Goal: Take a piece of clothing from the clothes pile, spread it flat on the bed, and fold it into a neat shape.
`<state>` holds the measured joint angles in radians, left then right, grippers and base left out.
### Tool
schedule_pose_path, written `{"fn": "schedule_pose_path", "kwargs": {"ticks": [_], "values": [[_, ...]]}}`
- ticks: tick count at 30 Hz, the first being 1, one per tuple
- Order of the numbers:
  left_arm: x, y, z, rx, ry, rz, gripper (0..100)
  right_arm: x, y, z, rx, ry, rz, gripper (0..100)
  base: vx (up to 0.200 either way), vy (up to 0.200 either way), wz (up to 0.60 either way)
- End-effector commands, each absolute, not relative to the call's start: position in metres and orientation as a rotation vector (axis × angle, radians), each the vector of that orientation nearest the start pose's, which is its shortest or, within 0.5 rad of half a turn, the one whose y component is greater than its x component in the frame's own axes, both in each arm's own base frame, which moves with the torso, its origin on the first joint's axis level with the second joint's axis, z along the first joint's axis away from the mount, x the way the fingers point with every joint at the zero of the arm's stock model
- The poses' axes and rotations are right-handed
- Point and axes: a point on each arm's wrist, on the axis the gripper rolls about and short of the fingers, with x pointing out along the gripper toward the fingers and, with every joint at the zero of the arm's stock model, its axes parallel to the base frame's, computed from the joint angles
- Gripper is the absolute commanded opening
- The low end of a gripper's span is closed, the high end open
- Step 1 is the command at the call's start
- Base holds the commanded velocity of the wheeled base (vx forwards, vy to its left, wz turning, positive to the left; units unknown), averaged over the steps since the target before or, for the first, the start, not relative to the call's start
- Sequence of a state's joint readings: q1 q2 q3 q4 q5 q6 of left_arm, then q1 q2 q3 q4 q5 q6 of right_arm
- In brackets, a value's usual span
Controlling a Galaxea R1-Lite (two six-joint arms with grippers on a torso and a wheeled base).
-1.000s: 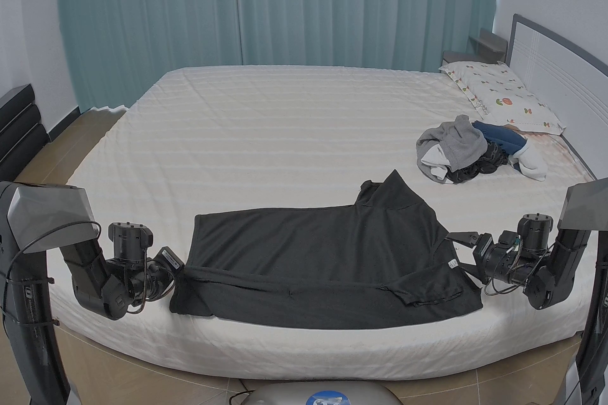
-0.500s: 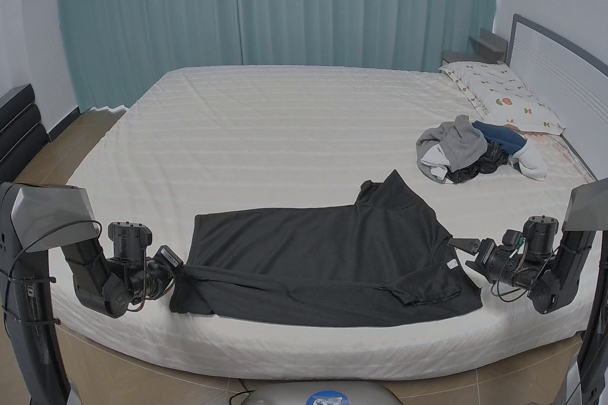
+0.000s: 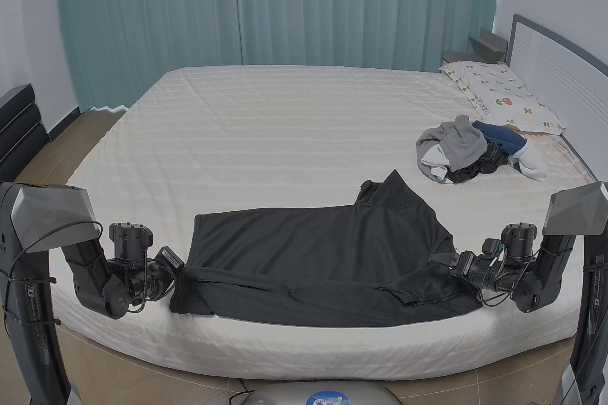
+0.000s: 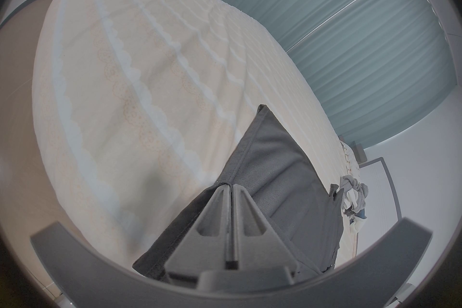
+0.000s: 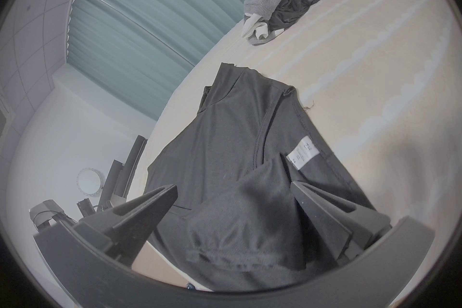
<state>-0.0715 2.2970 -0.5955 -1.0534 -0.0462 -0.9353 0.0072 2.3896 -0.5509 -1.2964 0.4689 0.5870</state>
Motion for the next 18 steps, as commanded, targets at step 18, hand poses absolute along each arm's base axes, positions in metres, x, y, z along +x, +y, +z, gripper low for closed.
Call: {"fn": "schedule_pose_path", "kwargs": {"ticks": [18], "values": [[0.332,-0.025,-0.021,-0.892,0.652,0.197,0,0.356,0.006,-0.055,0.660,0.641,0.280,100,0.000,0.000,0.00]]}}
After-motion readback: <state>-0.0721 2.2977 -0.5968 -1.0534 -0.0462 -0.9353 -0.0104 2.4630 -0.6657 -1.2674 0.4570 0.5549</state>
